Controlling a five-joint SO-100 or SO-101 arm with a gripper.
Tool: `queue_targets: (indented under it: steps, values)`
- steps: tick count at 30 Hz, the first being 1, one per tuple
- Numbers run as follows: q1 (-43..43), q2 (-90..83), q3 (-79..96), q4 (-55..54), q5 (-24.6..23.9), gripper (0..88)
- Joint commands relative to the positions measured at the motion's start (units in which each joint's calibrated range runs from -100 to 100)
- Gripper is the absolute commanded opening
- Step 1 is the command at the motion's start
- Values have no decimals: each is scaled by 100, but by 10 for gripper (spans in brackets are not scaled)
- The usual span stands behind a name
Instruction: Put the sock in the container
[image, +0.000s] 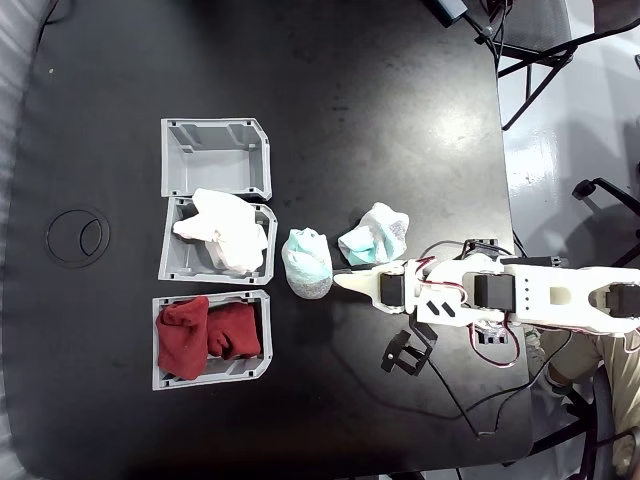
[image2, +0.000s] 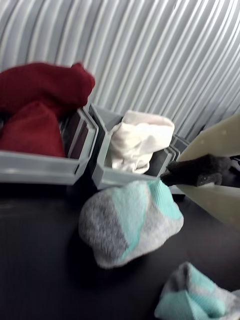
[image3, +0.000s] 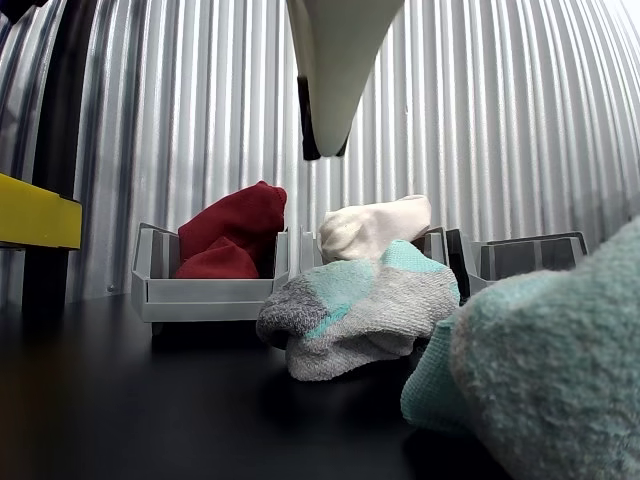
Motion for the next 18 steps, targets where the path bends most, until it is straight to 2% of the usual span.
queue_targets:
  steps: [1,18]
  values:
    - [9,-113,142,-118,1,17]
    - [17,-121,548,-118,24,14]
